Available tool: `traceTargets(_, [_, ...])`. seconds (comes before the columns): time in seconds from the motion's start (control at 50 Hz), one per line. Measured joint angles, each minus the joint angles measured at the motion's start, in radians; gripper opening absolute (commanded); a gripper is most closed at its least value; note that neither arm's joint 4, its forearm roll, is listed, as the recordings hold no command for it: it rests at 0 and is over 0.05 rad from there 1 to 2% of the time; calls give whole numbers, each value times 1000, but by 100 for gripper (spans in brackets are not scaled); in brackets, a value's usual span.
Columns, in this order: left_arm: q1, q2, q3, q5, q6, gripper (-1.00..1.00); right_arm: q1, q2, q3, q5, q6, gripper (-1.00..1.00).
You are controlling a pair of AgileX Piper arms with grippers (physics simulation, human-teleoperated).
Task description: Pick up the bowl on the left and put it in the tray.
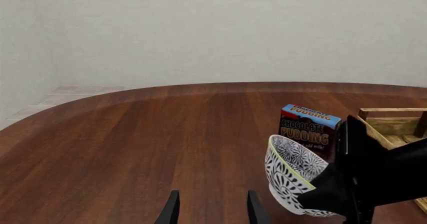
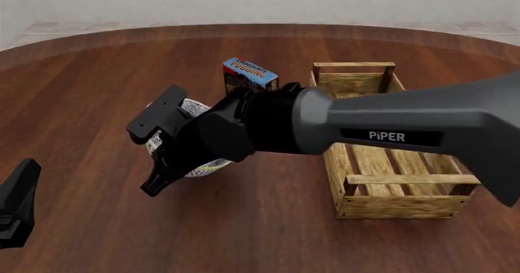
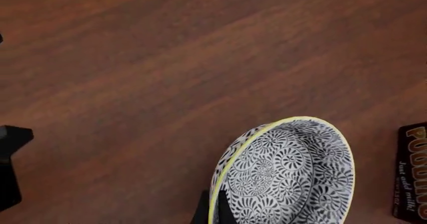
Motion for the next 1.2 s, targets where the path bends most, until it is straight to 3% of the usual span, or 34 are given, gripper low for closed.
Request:
traceTargets(0.48, [0, 0, 0, 0, 0, 100, 11, -45, 17, 15, -28, -100])
traceTargets(1.2, [0, 0, 0, 0, 0, 100, 11, -133, 62, 52, -125, -100])
